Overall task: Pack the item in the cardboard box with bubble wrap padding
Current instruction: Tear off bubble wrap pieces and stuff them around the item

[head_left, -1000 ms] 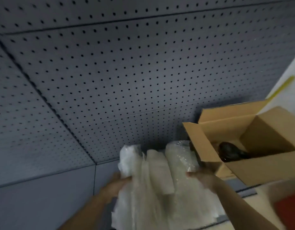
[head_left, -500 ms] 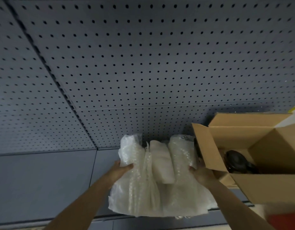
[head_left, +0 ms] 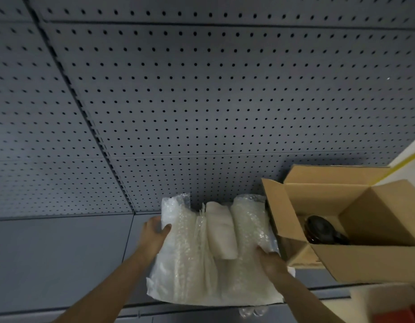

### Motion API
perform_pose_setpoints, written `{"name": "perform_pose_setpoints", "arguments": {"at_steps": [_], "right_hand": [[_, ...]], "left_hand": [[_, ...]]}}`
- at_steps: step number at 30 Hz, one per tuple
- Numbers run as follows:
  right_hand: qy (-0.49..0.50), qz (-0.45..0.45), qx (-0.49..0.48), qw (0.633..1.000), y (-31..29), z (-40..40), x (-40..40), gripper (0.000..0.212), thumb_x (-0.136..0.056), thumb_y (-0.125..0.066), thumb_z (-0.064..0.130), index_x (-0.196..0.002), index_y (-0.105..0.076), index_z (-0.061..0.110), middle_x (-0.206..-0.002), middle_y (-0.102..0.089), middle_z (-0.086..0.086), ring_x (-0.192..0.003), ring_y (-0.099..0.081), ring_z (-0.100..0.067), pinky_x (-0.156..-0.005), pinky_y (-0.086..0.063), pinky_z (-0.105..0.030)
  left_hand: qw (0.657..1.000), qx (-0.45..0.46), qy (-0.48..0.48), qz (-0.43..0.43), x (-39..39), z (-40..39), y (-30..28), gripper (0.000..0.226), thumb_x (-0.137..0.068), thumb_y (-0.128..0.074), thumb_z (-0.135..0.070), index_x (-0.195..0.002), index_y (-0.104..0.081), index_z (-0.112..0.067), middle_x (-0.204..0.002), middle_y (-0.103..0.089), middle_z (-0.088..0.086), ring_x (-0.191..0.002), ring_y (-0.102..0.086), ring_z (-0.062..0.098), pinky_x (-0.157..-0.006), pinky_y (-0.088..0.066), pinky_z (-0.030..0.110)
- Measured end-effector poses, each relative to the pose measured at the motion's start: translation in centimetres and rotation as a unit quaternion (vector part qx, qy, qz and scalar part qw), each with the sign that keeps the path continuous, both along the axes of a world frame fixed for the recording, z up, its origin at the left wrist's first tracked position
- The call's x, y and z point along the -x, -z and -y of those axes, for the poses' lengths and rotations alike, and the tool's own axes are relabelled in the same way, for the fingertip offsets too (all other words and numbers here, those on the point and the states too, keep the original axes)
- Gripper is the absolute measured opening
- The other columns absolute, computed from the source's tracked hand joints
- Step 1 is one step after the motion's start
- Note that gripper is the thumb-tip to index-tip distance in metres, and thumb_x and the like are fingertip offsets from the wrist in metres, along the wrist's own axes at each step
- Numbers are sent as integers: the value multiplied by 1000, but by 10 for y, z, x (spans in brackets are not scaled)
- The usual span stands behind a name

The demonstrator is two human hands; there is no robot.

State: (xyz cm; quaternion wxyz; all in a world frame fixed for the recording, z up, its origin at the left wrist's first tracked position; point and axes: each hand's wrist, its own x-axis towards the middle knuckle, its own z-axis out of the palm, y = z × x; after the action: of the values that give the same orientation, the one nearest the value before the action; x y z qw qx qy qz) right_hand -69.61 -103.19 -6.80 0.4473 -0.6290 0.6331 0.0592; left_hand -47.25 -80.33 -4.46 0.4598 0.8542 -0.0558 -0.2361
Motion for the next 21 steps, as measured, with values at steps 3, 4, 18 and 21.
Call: {"name": "perform_pose_setpoints", "arguments": {"at_steps": [3,4,18,21], "right_hand": [[-24,71,-50,996,-2,1,4,47,-90,-59,41,-117,-58,3,-96,-58,-11,-90,-56,-26,-84,-49,-35],[-25,88,-55,994,-5,3,4,39,-92,-58,31,-115,-59,-1,-90,-56,-11,-84,-54,-26,-78,-46,-34],[121,379,-247,883,-54,13,43,35,-87,-52,12,-116,-65,-4,-109,-68,-25,-106,-63,-41,-93,-50,-47],[104,390,-270,874,-64,4,40,39,-85,-54,13,-118,-64,-4,-119,-64,-27,-113,-60,-43,-101,-46,-52]], "left_hand": [[999,5,19,47,9,3,-11,43,-91,-62,-32,-129,-51,-15,-137,-47,10,-126,-51,30,-103,-46,48],[998,0,24,64,13,5,-16,41,-93,-61,-28,-130,-52,-13,-138,-46,9,-127,-49,28,-106,-43,45],[967,121,224,-26,83,48,-59,20,-97,-47,3,-95,-64,-6,-81,-72,10,-66,-68,18,-64,-56,26],[950,117,250,-148,100,62,-73,25,-100,-50,-25,-112,-60,-5,-104,-69,10,-85,-71,21,-79,-59,27]]}}
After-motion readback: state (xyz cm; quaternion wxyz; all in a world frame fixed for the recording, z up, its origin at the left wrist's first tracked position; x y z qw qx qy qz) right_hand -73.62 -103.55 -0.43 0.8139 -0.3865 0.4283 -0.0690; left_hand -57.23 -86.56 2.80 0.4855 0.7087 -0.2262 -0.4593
